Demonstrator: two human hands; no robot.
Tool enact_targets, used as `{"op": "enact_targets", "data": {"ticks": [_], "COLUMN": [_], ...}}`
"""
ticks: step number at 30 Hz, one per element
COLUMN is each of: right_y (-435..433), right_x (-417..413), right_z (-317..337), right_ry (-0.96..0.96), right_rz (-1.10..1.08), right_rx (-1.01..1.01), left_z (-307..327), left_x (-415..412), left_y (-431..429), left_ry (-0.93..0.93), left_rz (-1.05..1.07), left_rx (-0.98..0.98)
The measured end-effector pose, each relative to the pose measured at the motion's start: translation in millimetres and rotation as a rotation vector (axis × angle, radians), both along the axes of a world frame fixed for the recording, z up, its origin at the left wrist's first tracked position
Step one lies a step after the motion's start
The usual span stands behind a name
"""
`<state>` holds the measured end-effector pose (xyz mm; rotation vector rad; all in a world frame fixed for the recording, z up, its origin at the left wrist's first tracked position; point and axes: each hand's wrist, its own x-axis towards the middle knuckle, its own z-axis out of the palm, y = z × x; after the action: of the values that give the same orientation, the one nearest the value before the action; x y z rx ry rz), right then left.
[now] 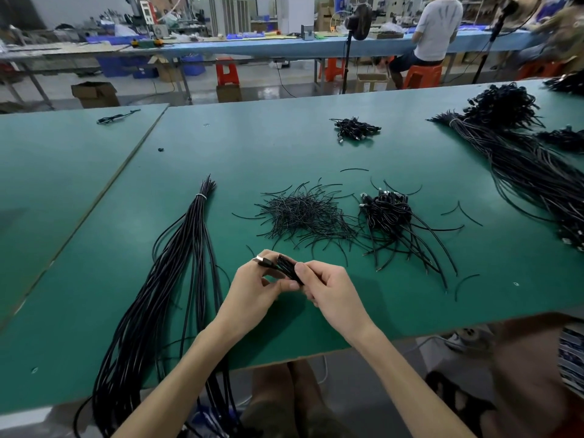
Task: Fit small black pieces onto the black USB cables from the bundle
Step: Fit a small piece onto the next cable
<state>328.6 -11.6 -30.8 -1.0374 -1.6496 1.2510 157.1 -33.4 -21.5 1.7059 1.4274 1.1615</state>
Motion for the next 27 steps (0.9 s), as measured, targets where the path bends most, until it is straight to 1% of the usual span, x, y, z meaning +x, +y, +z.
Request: {"op": "enact_targets", "data": {"ticks": [4,11,16,19,23,27], "right_y": [-3.1,-8.3,-4.6,-4.5,-2.7,-1.6], "right_x": [-4.2,-7.1,-3.2,-2.2,-1.4,-2.4], "right_z": [1.9,4.9,3.0,1.1,2.2,3.1], "right_ry": [-0.121,-0.186,-0.184,-0.16,-0.115,-0.06], "right_rz": [-0.036,-0.066,-0.048,-0.031,-0.02,-0.022], "right_rx": [0.076,0.151,0.119,0.088,0.037,-0.031], "left_z": [-2.0,0.0,-1.1,-2.5,0.1,2.5], "left_x": [-1.7,-3.4,-2.1,-2.1,-3.1,-2.8], "left_y": [1.3,0.5,-1.0,-1.2,-0.7,-0.8], "left_ry": [0.08,0.069,0.07,0.048,-0.02,-0.081], "left_rz": [0.061,0.063,0.088,0.121,0.113,0.101], "left_rx": [0.03,0.044,0.018,-0.041,-0.073,-0.055]}}
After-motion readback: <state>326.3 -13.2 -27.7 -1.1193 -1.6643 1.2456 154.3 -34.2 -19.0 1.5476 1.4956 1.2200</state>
